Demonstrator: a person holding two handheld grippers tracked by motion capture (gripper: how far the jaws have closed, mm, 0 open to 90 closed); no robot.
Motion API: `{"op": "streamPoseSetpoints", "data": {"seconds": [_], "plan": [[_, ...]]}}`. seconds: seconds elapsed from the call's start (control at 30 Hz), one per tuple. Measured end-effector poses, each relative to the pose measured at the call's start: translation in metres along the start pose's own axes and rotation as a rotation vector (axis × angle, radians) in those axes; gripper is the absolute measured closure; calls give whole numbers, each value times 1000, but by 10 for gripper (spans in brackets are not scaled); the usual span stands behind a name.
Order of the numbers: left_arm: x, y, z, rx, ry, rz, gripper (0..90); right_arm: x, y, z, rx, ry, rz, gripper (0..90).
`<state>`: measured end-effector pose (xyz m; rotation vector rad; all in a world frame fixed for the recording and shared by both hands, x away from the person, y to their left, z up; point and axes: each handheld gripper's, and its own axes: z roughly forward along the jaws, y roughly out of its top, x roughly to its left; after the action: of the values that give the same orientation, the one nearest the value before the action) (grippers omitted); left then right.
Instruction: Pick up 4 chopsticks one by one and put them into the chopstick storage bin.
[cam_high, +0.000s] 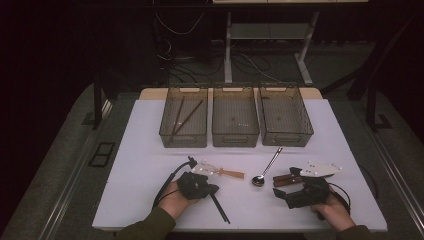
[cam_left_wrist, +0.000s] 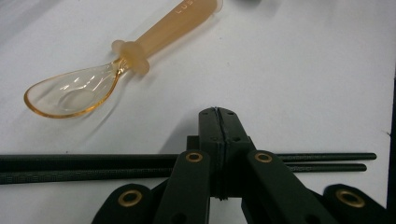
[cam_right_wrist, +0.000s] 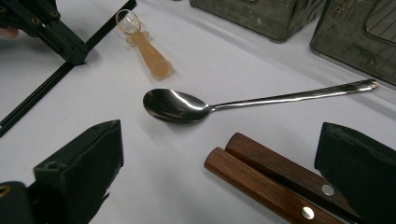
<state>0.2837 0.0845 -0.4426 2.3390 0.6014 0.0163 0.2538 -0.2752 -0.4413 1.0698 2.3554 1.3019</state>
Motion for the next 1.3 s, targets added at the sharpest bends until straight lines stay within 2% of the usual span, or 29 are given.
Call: {"op": "streamPoseSetpoints", "data": {"seconds": [0.23,0.63,0.83,0.9,1.0,1.07,1.2,1.3], "plan": [[-1,-3,-4,10,6,8,885,0,0,0,0,0,0,15],[-1,-13,-14,20,22,-5,884,0,0,0,0,-1,1,15],[1,-15,-19,5,31,-19,853,0,0,0,-1,0,-1,15],[2,-14,-22,-16,40,-27,836,0,0,0,0,0,1,15],[7,-14,-34,-48,70,-47,844,0,0,-1,0,-1,4,15],[14,-16,-42,-58,111,-60,862,0,0,0,1,-1,2,15],[37,-22,-56,-62,224,-108,885,0,0,1,-1,2,-2,15],[58,-26,-59,-57,309,-152,886,0,0,1,2,-1,-1,15]]}}
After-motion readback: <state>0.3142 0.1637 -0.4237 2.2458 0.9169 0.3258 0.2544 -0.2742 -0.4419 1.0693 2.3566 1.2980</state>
